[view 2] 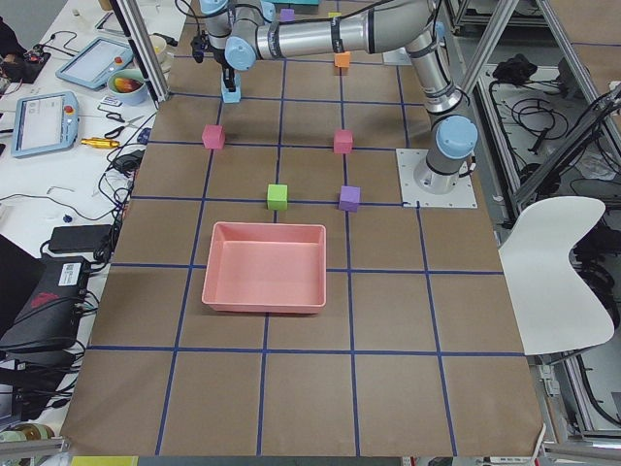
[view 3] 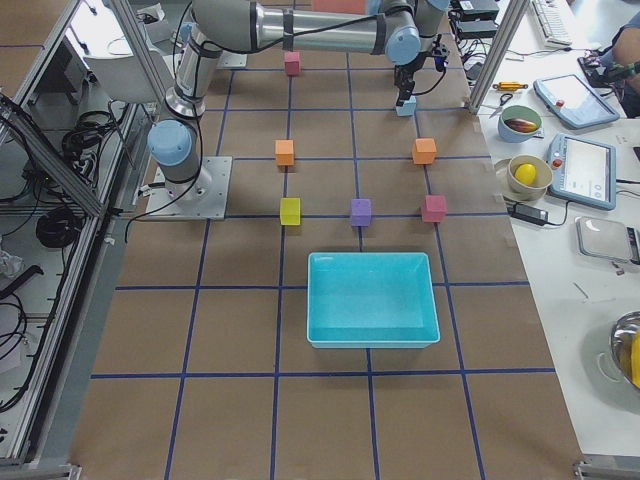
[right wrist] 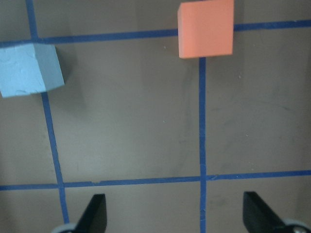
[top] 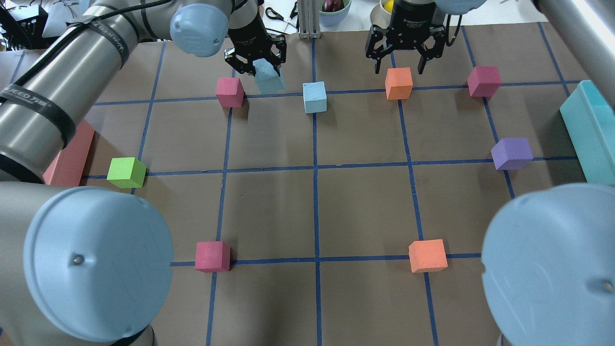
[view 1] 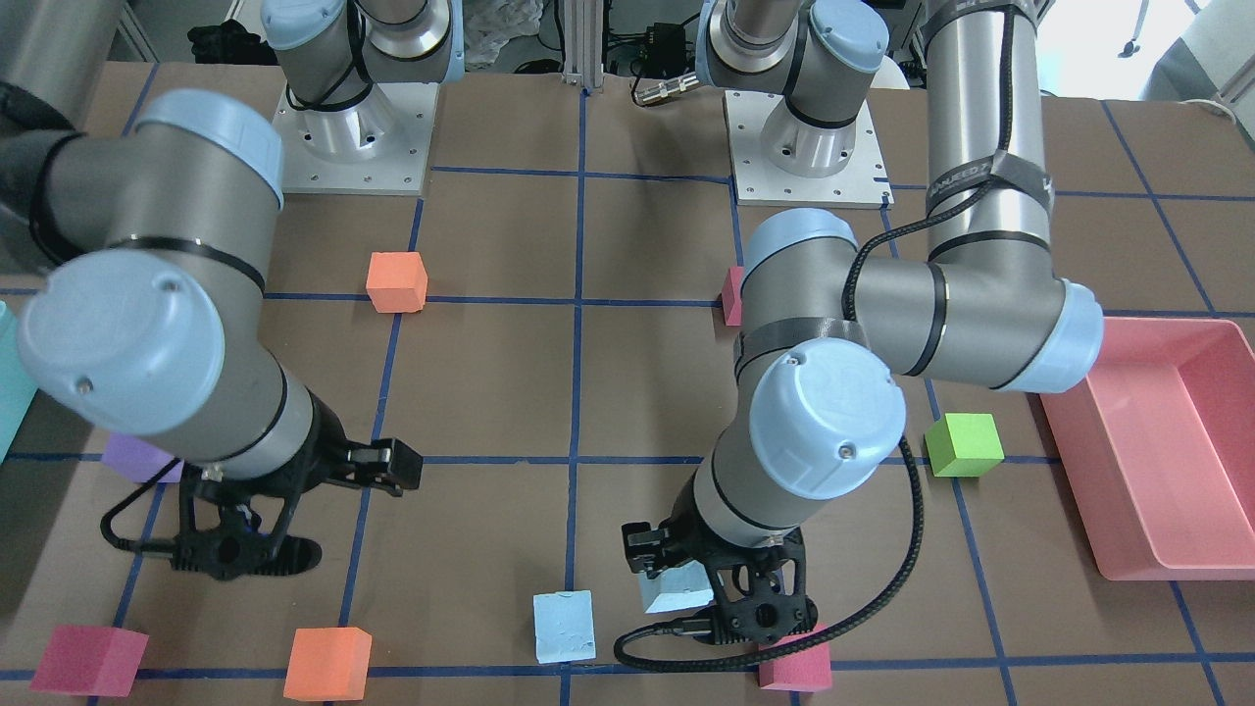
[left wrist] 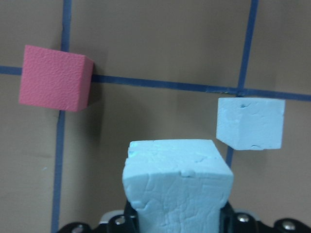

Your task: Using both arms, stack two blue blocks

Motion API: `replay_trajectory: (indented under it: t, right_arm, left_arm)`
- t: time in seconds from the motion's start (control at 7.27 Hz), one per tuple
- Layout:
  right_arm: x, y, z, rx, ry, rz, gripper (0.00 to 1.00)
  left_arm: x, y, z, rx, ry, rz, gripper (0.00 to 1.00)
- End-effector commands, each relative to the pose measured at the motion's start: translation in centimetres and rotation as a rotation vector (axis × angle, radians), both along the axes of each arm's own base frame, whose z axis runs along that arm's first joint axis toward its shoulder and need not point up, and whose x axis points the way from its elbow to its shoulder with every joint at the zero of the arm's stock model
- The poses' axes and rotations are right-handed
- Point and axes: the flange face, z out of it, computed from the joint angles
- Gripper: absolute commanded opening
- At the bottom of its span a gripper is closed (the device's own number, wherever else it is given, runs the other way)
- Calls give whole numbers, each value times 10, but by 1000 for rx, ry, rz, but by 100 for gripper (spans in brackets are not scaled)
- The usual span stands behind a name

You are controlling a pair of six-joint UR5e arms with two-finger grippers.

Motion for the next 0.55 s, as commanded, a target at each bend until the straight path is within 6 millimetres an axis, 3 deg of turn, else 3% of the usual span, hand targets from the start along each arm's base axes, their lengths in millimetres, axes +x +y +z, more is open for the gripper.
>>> replay_trajectory:
  t: [0.0, 0.14, 0.28, 0.41]
  right_arm:
    - [-16, 96, 27, 18, 10, 73, 100]
    - [-29, 118, 28, 11, 11, 35, 100]
    - [-35, 116, 38, -41, 7, 26, 100]
    - [-31, 118, 41, -45, -27, 25, 100]
  left_arm:
    - [-49, -20, -15, -19, 8, 28, 0]
    - [-64, -24, -29, -14, -1, 37, 0]
    - [-77, -22, -38, -7, -6, 24, 0]
    - [-78, -23, -41, -3, -7, 28, 0]
